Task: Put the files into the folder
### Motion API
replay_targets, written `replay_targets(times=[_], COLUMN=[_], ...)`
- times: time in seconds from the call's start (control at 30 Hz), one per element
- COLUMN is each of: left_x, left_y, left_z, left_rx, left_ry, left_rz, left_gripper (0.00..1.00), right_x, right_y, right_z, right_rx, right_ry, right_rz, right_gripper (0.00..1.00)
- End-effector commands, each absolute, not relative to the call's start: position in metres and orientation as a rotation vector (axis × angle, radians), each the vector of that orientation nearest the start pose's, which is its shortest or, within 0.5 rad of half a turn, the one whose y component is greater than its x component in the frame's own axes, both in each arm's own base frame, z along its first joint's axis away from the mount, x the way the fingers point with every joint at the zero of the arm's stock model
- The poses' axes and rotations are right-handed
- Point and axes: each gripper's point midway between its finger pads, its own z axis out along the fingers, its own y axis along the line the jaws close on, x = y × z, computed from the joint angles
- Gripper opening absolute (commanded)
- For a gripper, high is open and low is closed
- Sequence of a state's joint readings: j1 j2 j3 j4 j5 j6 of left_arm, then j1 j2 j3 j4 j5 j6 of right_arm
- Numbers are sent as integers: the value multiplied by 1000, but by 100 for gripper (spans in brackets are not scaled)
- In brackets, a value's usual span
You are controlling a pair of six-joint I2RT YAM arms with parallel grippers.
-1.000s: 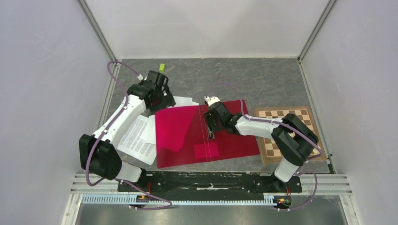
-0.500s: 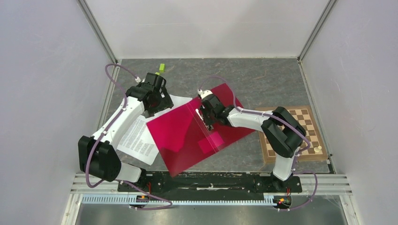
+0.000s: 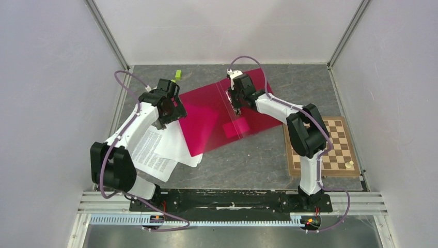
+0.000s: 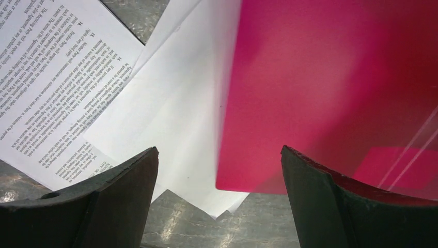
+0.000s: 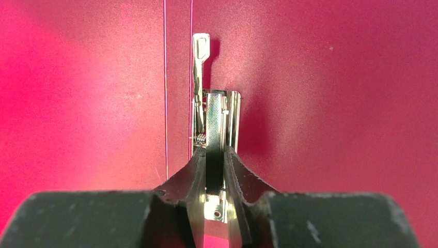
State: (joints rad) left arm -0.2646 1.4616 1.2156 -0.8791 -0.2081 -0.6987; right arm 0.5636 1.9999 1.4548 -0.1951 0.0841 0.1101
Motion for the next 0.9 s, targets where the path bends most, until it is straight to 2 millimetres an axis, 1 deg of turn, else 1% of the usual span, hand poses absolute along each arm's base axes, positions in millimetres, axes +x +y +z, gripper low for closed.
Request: replay_targets(times=[0.0,0.13,0.17,0.23,0.33,0.37,0.43,0.5,0.57,0.63,0.73,0.8,0.87], left_x=[341,348,350,359,373,376,376,366,353,340,323,314,306], left_y=[-61,-41,-38,-32,-18,-13,-10,-8,-1,9,20,22,18], left_z=[136,120,117,108,98,92,82,75,74,69,64,59,53], left_rx=[-713,-818,-840,-851,-794,-780,-742,-756,-779,-813,-863,-887,-894], left_ry=[2519,2516,2511,2512,2496,2501,2546,2581,2584,2588,2602,2612,2630], left_rz=[-5,67,72,75,138,179,198,219,259,291,307,296,262], left_gripper=[94,95,94,93,93,93,92,91,91,91,91,92,92], right_x=[493,519,525,535,546,549,553,555,554,550,539,532,526], right_y=[252,228,221,211,202,199,193,190,189,187,182,179,177], right_z=[101,97,96,93,84,83,79,78,75,69,55,47,40], right_rx=[-479,-429,-440,-416,-389,-381,-370,-364,-372,-380,-387,-388,-386], right_ry=[2210,2217,2214,2214,2222,2222,2229,2232,2237,2248,2276,2291,2306], right_rz=[167,101,66,38,25,19,9,19,24,20,14,19,32], right_gripper=[8,8,8,8,8,8,8,8,8,8,7,7,10])
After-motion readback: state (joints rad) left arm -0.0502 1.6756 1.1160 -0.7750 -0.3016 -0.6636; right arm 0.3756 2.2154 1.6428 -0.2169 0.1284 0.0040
